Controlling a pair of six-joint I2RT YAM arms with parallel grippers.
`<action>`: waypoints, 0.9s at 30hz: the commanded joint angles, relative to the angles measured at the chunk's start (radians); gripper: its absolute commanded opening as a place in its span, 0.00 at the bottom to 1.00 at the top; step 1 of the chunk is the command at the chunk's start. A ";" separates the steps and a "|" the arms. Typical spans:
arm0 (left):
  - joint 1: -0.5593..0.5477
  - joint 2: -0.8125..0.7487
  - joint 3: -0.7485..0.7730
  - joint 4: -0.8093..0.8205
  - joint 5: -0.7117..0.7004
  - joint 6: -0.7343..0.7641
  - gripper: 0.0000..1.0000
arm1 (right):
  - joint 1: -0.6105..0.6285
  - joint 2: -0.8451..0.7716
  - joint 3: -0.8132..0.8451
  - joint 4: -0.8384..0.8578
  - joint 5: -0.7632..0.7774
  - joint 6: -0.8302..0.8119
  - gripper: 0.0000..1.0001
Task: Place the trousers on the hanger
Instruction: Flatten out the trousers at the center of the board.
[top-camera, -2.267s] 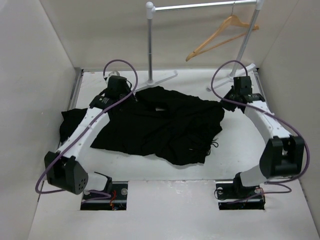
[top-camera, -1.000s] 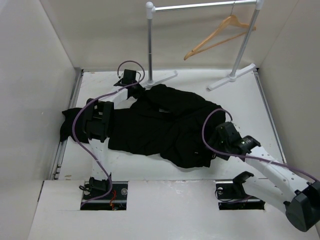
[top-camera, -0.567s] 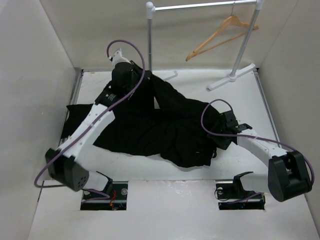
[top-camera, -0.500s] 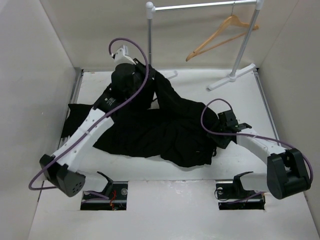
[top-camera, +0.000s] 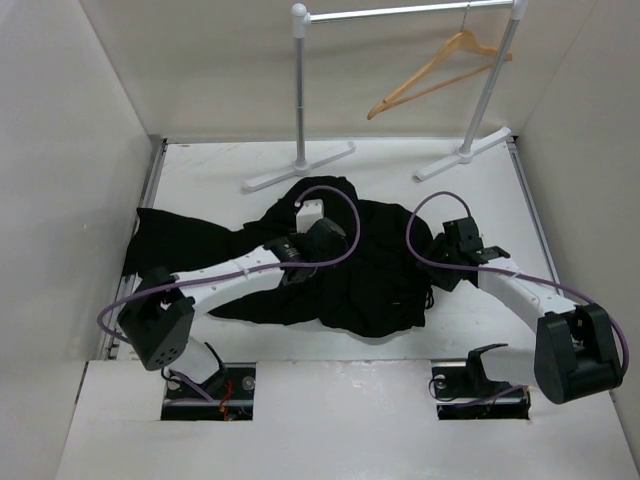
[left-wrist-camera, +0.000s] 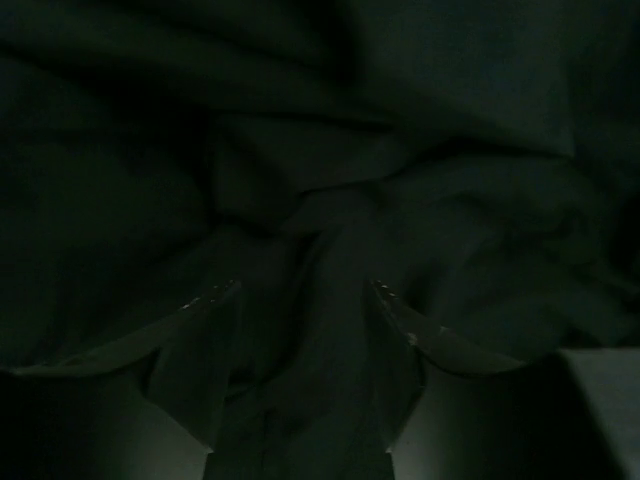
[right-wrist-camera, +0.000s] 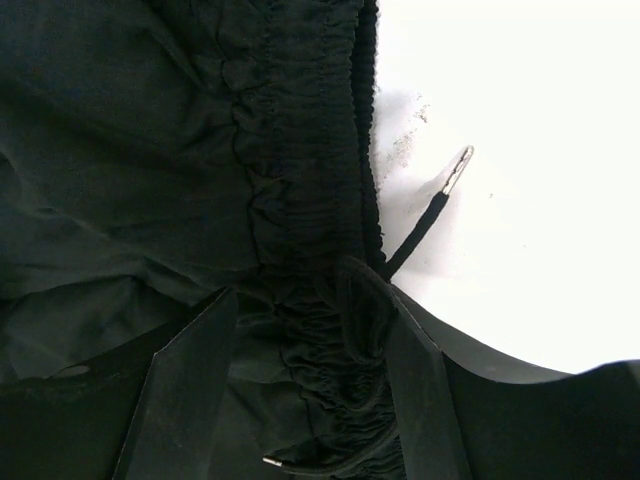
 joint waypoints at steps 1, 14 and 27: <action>0.008 -0.123 0.028 0.038 0.060 -0.048 0.51 | 0.000 -0.018 0.027 0.031 0.001 -0.012 0.65; 0.613 -0.129 -0.016 0.198 0.481 -0.270 0.57 | 0.084 0.025 0.073 0.028 0.021 -0.012 0.66; 0.695 0.140 0.037 0.236 0.522 -0.322 0.54 | 0.167 0.008 0.013 0.065 0.026 0.004 0.71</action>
